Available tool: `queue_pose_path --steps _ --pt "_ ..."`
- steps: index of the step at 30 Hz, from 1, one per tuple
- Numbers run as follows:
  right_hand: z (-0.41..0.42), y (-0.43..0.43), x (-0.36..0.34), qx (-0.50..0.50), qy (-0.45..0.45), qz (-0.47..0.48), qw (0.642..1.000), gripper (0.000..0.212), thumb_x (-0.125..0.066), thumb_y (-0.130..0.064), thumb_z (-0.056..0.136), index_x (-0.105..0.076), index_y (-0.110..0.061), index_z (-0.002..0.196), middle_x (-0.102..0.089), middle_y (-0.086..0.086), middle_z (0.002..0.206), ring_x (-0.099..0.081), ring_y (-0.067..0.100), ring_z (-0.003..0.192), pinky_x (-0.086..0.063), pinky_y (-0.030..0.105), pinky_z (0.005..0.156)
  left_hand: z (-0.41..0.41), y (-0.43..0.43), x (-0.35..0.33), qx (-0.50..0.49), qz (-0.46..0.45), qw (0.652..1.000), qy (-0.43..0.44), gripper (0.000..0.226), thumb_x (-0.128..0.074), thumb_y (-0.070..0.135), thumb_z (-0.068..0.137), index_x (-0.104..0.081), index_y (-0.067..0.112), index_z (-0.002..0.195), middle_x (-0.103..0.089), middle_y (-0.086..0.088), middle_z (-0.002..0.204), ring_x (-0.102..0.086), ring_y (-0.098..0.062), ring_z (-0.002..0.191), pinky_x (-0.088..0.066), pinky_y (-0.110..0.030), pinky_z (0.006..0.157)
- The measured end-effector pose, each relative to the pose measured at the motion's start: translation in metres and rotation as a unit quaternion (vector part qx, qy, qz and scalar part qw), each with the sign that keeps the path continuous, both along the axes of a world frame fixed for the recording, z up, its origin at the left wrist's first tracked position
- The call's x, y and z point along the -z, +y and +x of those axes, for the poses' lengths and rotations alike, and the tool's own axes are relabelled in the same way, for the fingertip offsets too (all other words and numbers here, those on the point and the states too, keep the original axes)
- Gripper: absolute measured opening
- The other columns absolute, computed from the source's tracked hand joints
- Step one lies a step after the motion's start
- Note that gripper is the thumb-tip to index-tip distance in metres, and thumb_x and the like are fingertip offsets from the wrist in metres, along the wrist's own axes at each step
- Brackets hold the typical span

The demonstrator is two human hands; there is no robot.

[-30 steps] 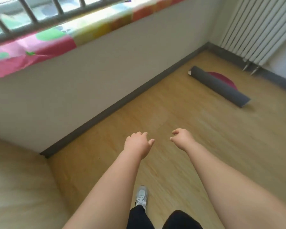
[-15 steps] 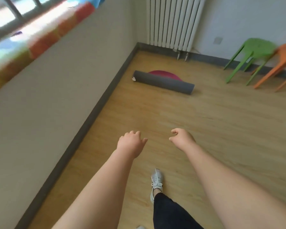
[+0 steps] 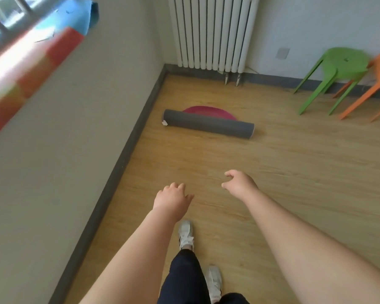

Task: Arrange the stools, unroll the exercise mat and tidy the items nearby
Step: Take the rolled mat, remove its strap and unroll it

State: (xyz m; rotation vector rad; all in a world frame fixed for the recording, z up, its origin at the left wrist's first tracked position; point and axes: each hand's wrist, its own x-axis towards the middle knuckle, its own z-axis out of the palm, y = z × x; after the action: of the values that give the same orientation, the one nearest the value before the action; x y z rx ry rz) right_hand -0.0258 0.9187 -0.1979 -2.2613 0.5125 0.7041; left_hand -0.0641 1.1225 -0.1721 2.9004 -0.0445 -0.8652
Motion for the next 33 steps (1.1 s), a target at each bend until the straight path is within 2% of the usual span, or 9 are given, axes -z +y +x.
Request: queue_pose_path --steps 3,6,9,13,17,21,24,29,33 --pt "0.057 -0.006 0.007 0.009 0.006 -0.014 1.000 0.050 -0.065 -0.026 0.083 -0.054 -0.028 0.132 -0.061 -0.001 0.128 -0.057 0.018 0.086 -0.040 0.023 0.072 0.066 -0.002 0.008 0.022 -0.007 1.000 0.002 0.054 -0.030 0.053 0.098 -0.041 0.019 0.138 -0.045 -0.005 0.139 -0.045 -0.026 0.124 -0.040 -0.038 0.097" --pt "0.112 -0.010 0.011 0.034 0.022 -0.033 0.999 0.050 -0.063 -0.025 0.084 -0.053 -0.029 0.133 -0.060 -0.001 0.127 -0.060 0.017 0.082 -0.039 0.022 0.063 0.131 -0.001 0.015 0.046 -0.005 0.999 0.013 0.055 -0.029 0.052 0.098 -0.040 0.019 0.140 -0.043 -0.005 0.142 -0.044 -0.026 0.126 -0.039 -0.038 0.099" --pt "0.159 -0.012 0.010 0.024 0.034 -0.061 0.997 0.050 -0.062 -0.023 0.086 -0.052 -0.029 0.135 -0.059 0.000 0.132 -0.061 0.021 0.101 -0.040 0.024 0.070 0.190 -0.001 0.020 0.067 0.003 0.997 0.036 0.055 -0.029 0.052 0.098 -0.039 0.019 0.141 -0.042 -0.005 0.143 -0.042 -0.026 0.128 -0.037 -0.038 0.101" --pt "0.227 -0.014 0.014 0.018 0.021 -0.087 0.996 0.051 -0.060 -0.024 0.087 -0.049 -0.031 0.137 -0.055 -0.001 0.135 -0.058 0.022 0.110 -0.042 0.026 0.073 0.280 -0.012 0.024 0.114 0.012 0.993 0.036 0.056 -0.029 0.051 0.098 -0.036 0.019 0.144 -0.039 -0.005 0.147 -0.040 -0.026 0.131 -0.037 -0.038 0.103" --pt "0.282 -0.023 0.014 0.028 0.022 -0.075 0.997 0.053 -0.061 -0.022 0.087 -0.047 -0.031 0.138 -0.051 -0.002 0.138 -0.059 0.021 0.107 -0.044 0.027 0.069 0.350 -0.032 0.025 0.117 -0.005 0.992 0.041 0.057 -0.030 0.052 0.098 -0.035 0.020 0.145 -0.037 -0.005 0.149 -0.039 -0.026 0.132 -0.038 -0.039 0.103" --pt "0.349 -0.048 0.029 0.047 0.032 -0.075 0.996 0.055 -0.060 -0.019 0.086 -0.046 -0.029 0.139 -0.051 -0.001 0.140 -0.056 0.022 0.115 -0.043 0.026 0.074 0.425 -0.055 0.033 0.128 -0.007 0.991 0.046 0.056 -0.030 0.051 0.098 -0.036 0.020 0.144 -0.038 -0.005 0.147 -0.040 -0.026 0.131 -0.038 -0.039 0.102" --pt "0.397 -0.061 0.038 0.030 0.040 -0.075 0.996 0.057 -0.059 -0.017 0.087 -0.045 -0.028 0.141 -0.049 -0.001 0.142 -0.054 0.023 0.120 -0.042 0.026 0.076 0.468 -0.062 0.040 0.116 -0.005 0.991 0.061 0.056 -0.030 0.051 0.098 -0.035 0.019 0.144 -0.038 -0.005 0.147 -0.040 -0.026 0.131 -0.039 -0.039 0.102" --pt "0.464 -0.073 0.058 0.011 0.060 -0.075 0.995 0.058 -0.059 -0.014 0.087 -0.044 -0.028 0.141 -0.048 -0.001 0.143 -0.054 0.022 0.120 -0.042 0.026 0.076 0.534 -0.066 0.061 0.099 -0.001 0.992 0.084 0.058 -0.030 0.051 0.099 -0.029 0.021 0.149 -0.029 -0.004 0.155 -0.032 -0.025 0.139 -0.033 -0.039 0.110" --pt "0.511 -0.067 0.092 0.005 0.080 -0.083 0.993 0.058 -0.055 -0.012 0.087 -0.043 -0.027 0.142 -0.047 -0.001 0.144 -0.053 0.022 0.122 -0.043 0.026 0.079 0.589 -0.063 0.093 0.099 -0.001 0.990 0.101 0.057 -0.030 0.050 0.099 -0.029 0.021 0.148 -0.032 -0.004 0.153 -0.034 -0.025 0.137 -0.035 -0.040 0.108"
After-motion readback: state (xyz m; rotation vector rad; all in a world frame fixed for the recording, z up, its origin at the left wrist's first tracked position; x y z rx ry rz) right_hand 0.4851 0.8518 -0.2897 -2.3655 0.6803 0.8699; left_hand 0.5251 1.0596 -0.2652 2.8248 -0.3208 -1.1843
